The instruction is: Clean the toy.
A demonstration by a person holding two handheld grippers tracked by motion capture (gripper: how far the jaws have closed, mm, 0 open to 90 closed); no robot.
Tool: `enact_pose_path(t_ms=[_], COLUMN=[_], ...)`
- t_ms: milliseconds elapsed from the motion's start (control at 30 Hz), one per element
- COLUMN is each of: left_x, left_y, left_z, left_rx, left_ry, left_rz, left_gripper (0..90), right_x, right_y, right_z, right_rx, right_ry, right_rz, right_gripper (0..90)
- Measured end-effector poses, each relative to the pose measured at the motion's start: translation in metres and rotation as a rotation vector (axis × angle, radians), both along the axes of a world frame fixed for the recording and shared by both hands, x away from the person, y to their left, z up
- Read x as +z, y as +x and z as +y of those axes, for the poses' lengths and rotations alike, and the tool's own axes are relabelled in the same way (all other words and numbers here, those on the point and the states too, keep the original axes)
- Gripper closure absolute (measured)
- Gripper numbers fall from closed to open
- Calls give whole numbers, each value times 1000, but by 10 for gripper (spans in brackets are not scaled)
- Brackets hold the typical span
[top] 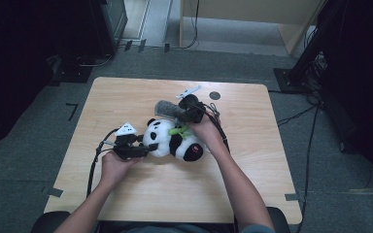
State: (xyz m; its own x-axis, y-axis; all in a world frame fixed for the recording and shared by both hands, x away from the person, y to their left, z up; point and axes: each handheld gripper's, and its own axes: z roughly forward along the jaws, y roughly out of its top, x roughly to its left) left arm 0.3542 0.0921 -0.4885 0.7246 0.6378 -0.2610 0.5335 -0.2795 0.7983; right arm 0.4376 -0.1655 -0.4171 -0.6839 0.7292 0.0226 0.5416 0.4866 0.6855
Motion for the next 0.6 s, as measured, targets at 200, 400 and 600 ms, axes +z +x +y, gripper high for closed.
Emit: enact_pose_path(t_ms=[200,400,600], left_x=[-1,-1,-1], left_y=[0,0,0], left_z=[1,2,2], left_rx=[-5,-7,-7], left_ry=[5,2,0], left_rz=[-3,-5,1], left_gripper=[357,352,345], right_x=[4,24,44], right_y=[6,0,-12], right_z=[-26,-51,-59], right_rx=[-82,-105,-94], right_ry=[3,186,208], right_rz=[-30,-76,-109], right_gripper=[745,742,738])
